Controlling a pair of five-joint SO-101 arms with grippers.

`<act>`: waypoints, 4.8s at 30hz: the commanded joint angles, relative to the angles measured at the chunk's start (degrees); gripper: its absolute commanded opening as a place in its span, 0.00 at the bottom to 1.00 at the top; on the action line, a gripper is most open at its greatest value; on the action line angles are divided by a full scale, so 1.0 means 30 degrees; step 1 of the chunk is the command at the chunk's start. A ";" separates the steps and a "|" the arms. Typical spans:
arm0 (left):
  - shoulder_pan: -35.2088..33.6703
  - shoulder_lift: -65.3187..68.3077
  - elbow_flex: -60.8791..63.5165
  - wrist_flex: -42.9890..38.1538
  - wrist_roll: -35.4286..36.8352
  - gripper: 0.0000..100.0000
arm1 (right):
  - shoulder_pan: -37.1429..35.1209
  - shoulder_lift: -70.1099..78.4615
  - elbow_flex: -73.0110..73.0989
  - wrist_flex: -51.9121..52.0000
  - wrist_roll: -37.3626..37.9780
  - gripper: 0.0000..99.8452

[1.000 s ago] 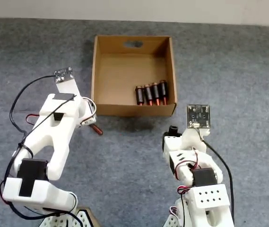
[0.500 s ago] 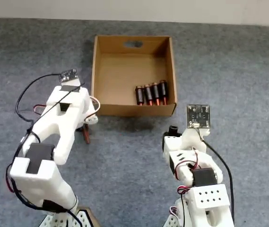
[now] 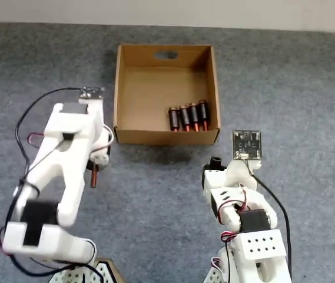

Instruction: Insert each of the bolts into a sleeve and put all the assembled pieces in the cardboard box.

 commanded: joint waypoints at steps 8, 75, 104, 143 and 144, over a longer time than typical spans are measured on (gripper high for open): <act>0.3853 -0.1919 0.5934 -0.5656 -0.0147 0.01 | 0.0161 -0.0308 -0.0073 -0.0484 -0.0029 0.01; 0.3971 -0.5114 -0.2095 0.1846 0.1289 0.01 | 0.0044 -0.1480 -0.0308 -0.0425 -0.0176 0.01; 1.3260 -1.9033 0.5055 -1.5678 0.1319 0.01 | -0.2242 -1.1473 0.2828 -0.3502 -0.0059 0.01; 1.3172 -1.4344 0.5553 -2.1451 0.1231 0.01 | -0.3209 -1.1443 0.4205 -0.6608 0.0000 0.01; 1.3201 -1.4344 0.5553 -2.1451 0.1231 0.01 | -0.3209 -1.1443 0.4205 -0.6608 0.0000 0.01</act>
